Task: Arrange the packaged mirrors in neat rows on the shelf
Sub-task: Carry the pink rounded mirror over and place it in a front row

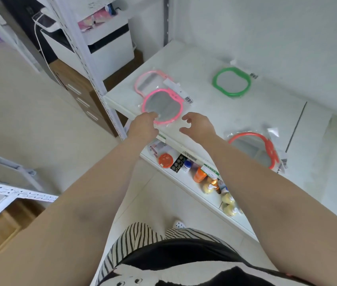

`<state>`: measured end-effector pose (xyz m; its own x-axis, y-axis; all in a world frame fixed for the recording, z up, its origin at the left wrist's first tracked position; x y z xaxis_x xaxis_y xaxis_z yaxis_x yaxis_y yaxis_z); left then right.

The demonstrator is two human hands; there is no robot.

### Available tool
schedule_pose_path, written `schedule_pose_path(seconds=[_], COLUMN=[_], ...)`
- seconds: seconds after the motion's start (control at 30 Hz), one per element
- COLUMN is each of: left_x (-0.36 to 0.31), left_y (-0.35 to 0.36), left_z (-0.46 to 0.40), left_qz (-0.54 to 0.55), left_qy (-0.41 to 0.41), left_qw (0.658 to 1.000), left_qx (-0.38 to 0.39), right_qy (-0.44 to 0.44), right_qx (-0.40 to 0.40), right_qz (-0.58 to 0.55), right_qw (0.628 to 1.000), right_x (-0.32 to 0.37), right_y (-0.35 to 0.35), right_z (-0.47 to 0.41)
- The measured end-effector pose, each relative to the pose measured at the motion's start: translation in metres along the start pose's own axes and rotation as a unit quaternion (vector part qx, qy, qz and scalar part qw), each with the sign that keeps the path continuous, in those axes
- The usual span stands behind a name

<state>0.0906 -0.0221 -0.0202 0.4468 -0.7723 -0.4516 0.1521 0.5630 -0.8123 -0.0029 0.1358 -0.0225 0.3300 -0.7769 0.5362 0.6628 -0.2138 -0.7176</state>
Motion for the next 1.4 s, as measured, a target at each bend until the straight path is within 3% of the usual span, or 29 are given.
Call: schedule_pose_path(seconds=[0.37, 0.63, 0.83, 1.23, 1.4], left_x=[0.034, 0.068, 0.074, 0.066, 0.063], left_y=[-0.046, -0.066, -0.062, -0.054, -0.048], left_z=[-0.092, -0.126, -0.132, -0.142, -0.143], left_qz=[-0.077, -0.107, -0.093, -0.004, 0.040], left_qy=[0.077, 0.161, 0.196, 0.143, 0.085], left_qw=[0.994, 0.976, 0.967, 0.974, 0.978], left_qx=[0.029, 0.104, 0.132, 0.174, 0.184], right_qy=[0.101, 0.236, 0.288, 0.294, 0.307], right_qx=[-0.070, -0.141, -0.160, -0.141, -0.116], right_qz=[-0.073, -0.163, -0.191, -0.229, -0.251], right_qw=[0.990, 0.948, 0.925, 0.917, 0.911], right_x=[0.018, 0.046, 0.056, 0.057, 0.059], right_y=[0.003, 0.037, 0.060, 0.062, 0.060], right_z=[-0.053, -0.045, -0.030, -0.042, -0.048])
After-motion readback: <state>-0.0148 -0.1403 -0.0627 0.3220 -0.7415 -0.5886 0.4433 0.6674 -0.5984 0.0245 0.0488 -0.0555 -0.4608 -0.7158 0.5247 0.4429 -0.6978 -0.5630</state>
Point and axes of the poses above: each hand's wrist, its own z-axis away from the middle knuckle, its own y-axis out of the palm, x = y × z, the point moved 6 cm from there along -z, towards the middle knuckle, and after that the axes turned 15 degrees about x, right-handed, at the moved point
